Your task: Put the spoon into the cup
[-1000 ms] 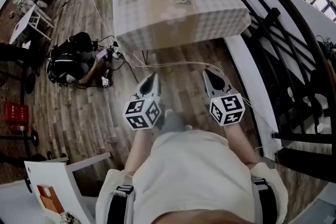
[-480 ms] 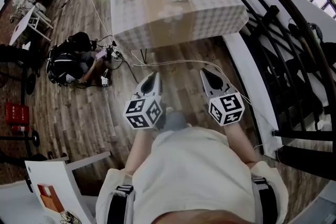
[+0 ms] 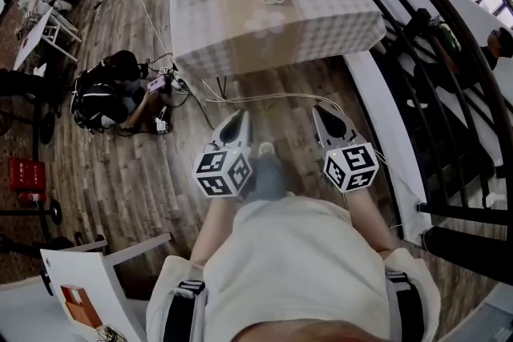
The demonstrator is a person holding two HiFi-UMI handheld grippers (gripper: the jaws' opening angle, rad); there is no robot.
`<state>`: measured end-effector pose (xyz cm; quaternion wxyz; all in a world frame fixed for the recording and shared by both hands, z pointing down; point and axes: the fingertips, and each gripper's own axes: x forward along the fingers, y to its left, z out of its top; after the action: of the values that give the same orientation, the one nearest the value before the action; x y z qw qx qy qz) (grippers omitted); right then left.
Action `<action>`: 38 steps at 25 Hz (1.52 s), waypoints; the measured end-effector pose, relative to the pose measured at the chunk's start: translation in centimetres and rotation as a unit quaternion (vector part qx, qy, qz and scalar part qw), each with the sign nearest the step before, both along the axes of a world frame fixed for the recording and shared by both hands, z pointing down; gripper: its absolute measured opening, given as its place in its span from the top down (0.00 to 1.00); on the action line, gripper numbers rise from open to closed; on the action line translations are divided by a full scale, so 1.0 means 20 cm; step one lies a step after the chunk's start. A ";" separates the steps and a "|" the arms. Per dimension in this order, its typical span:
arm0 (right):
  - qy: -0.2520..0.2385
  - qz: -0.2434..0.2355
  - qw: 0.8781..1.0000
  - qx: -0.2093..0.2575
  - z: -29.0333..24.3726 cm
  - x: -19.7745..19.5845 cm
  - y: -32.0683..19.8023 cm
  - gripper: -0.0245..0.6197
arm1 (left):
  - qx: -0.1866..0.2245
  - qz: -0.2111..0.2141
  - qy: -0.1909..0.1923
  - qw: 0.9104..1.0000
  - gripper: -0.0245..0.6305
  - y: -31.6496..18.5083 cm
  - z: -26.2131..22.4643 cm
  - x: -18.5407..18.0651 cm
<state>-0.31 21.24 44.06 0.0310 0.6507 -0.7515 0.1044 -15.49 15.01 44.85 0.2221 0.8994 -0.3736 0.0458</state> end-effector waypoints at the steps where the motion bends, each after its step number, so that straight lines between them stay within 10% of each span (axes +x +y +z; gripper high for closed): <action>1: 0.001 0.001 1.000 0.000 0.00 0.01 -0.03 0.96 | 0.000 0.003 -0.001 1.000 0.96 -0.03 0.00 0.01; 38: 0.010 0.046 0.999 0.001 -0.11 0.29 -1.33 0.96 | -0.002 0.058 -0.005 0.998 0.96 -1.38 -0.07 0.36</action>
<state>5.59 -5.32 41.88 0.0331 0.6858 -0.7203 0.0984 -8.37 -12.53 43.53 0.2188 0.9189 -0.3221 0.0635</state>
